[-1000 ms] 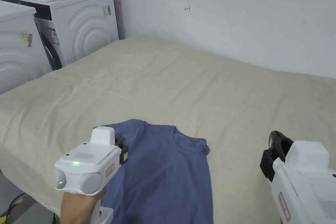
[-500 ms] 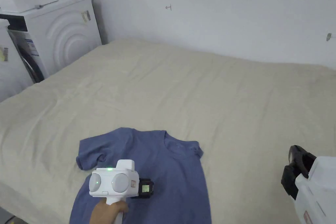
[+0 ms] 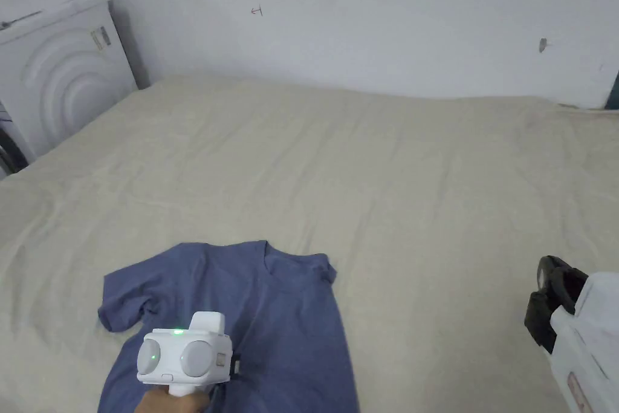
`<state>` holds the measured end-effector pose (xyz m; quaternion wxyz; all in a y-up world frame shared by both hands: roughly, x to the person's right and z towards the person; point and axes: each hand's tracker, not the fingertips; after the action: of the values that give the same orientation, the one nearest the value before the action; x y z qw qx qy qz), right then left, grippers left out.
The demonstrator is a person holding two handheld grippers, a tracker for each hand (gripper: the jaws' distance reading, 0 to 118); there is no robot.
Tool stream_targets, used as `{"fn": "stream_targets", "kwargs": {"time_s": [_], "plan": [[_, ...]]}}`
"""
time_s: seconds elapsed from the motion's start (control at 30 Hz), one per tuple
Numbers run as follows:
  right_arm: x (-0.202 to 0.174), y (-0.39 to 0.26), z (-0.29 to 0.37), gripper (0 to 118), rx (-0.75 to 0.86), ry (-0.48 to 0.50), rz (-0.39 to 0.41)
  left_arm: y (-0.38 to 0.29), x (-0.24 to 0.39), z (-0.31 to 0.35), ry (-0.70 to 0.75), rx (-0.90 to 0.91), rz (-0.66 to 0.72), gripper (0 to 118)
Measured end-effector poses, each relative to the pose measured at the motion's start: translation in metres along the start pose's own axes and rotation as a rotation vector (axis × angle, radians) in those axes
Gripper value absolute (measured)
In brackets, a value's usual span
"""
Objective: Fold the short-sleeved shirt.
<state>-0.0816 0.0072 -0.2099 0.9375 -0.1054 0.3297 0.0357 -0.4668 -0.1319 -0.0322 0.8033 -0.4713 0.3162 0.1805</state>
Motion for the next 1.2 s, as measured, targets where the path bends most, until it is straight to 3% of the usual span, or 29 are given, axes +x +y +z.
{"fn": "stream_targets", "kwargs": {"time_s": [0.23,0.43,0.6,0.77,1.2], "plan": [[0.02,0.003,0.014,0,0.017,-0.023,-0.013,0.002,-0.05,0.036,-0.212,0.12,0.296,0],[0.038,0.008,0.032,0,0.041,-0.051,-0.025,0.013,-0.049,0.076,-0.305,0.192,0.291,0],[0.056,0.012,0.047,0,0.065,-0.084,-0.033,0.052,-0.022,0.11,-0.401,0.292,0.244,0],[0.076,0.018,0.065,0,0.099,-0.127,-0.05,0.102,0.029,0.142,-0.466,0.37,0.098,0],[0.131,0.031,0.114,0,0.165,-0.293,-0.059,0.152,0.227,0.206,-0.732,0.46,-0.244,0]]}}
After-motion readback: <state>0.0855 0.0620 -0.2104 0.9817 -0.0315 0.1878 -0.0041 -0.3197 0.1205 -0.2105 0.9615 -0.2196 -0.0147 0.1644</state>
